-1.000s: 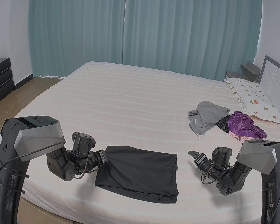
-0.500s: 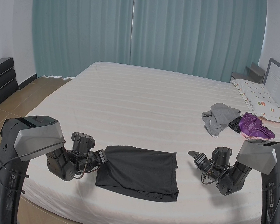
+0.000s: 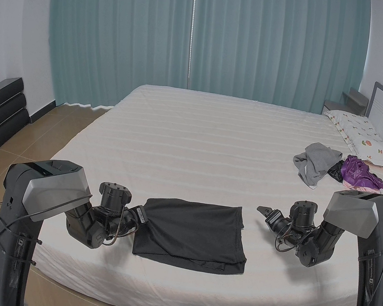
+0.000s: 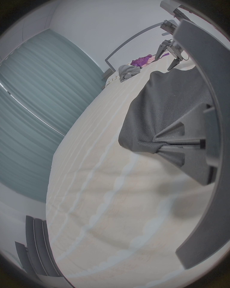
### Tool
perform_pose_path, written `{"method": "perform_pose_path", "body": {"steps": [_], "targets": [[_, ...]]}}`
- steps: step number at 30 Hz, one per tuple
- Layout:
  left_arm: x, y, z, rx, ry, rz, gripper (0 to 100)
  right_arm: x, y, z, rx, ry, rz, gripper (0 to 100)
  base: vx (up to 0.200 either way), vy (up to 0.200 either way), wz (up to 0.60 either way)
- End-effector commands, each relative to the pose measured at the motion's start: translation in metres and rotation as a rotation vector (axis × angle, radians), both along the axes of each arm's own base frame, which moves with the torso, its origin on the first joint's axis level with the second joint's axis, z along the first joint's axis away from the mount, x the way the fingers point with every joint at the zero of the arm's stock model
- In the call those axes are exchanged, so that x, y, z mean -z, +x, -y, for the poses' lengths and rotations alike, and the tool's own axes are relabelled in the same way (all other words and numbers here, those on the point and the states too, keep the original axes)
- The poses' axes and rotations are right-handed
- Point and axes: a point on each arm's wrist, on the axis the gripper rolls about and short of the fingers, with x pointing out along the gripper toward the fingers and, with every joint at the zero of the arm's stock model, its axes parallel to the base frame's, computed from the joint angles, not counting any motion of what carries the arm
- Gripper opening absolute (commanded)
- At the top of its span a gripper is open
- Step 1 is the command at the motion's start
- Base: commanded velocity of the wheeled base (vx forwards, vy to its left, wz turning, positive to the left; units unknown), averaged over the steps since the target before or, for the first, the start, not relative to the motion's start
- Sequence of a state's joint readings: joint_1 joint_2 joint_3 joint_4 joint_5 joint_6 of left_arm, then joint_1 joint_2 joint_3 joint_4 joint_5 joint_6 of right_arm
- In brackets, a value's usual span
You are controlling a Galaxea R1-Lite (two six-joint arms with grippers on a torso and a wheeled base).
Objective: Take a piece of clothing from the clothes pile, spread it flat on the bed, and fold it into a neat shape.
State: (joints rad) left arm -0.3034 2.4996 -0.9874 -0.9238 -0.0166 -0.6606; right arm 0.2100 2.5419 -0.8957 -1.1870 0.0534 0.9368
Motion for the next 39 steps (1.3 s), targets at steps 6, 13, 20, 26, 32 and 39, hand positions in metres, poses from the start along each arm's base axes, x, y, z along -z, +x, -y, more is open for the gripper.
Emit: {"method": "perform_pose_path", "body": {"steps": [6, 13, 20, 26, 32, 39], "targets": [[0.001, 0.001, -0.002, -0.008, 0.004, 0.002, 0, 0.001, 0.0, 0.0, -0.001, -0.001, -0.001, 100, 0.0, 0.0, 0.0], [0.001, 0.004, -0.01, -0.025, 0.008, 0.003, 0, 0.001, 0.0, 0.0, -0.001, -0.001, -0.001, 100, 0.0, 0.0, 0.0], [0.002, 0.0, -0.015, -0.036, 0.015, -0.017, 0, 0.001, 0.0, 0.0, -0.001, -0.001, -0.001, 100, 0.0, 0.0, 0.0], [0.005, -0.002, -0.018, -0.12, 0.079, -0.015, 0, 0.001, 0.0, 0.0, -0.002, -0.002, 0.0, 100, 0.0, 0.0, 0.0], [0.005, -0.003, -0.018, -0.118, 0.077, -0.017, 0, 0.001, 0.0, 0.0, -0.004, -0.007, -0.001, 100, 0.0, 0.0, 0.0], [0.004, -0.004, -0.017, -0.111, 0.08, -0.013, 0, 0.001, 0.0, 0.0, -0.004, -0.007, -0.001, 100, 0.0, 0.0, 0.0]]}}
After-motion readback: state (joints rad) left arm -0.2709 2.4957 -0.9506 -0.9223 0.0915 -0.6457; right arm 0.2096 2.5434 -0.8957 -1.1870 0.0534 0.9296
